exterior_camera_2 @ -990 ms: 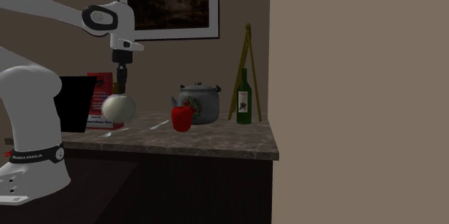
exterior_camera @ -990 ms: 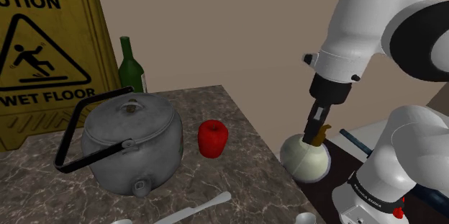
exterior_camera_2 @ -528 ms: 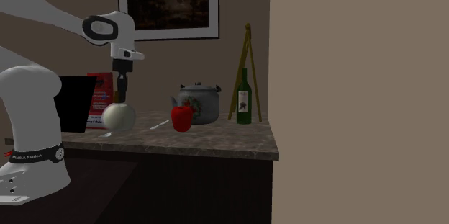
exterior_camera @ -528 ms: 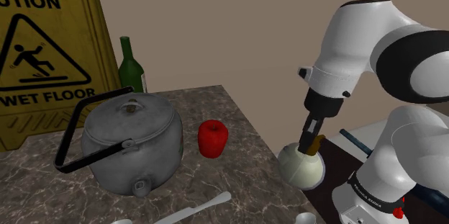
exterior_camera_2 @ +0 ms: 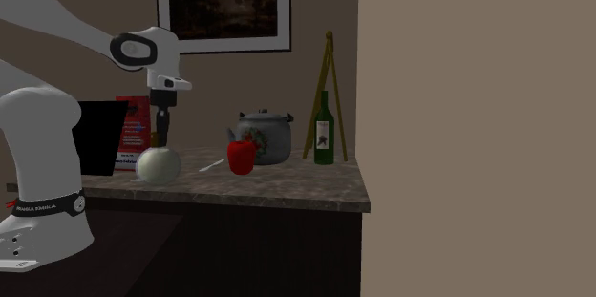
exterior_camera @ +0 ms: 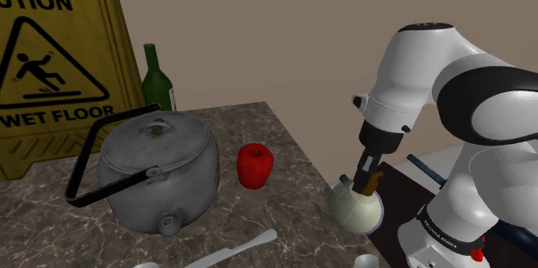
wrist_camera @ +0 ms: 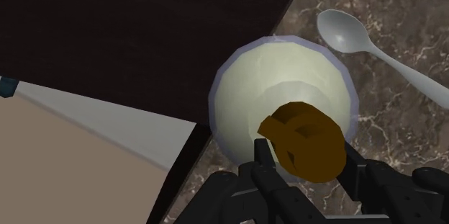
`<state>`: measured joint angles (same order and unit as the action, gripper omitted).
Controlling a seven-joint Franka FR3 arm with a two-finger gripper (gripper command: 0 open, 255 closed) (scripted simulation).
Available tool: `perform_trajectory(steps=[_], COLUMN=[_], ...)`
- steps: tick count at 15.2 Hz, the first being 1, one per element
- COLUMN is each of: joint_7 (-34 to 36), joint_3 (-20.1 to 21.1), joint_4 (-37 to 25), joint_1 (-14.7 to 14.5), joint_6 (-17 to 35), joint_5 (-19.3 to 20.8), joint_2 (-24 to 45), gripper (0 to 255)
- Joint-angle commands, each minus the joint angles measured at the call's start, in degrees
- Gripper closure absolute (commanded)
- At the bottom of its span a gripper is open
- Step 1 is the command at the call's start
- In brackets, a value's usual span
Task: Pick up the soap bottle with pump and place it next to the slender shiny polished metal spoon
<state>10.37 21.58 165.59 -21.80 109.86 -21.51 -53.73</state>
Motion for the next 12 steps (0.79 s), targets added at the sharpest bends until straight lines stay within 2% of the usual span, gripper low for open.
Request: perform_trajectory(steps=[1, 5, 6, 11, 12], joint_7=[0.0, 0.0, 0.0, 0.0, 0.0], joint_3=[0.1, 0.1, 0.1, 0.1, -0.7], joint_4=[0.1, 0.1, 0.1, 0.1, -1.5], joint_1=[0.0, 0.0, 0.0, 0.0, 0.4], joint_6=[0.3, 0.3, 0.3, 0.2, -1.9], joint_5=[-0.1, -0.1, -0.1, -0.1, 0.7], joint_2=[0.1, 0.1, 0.1, 0.1, -0.5], gripper=[255, 255, 0, 0, 0])
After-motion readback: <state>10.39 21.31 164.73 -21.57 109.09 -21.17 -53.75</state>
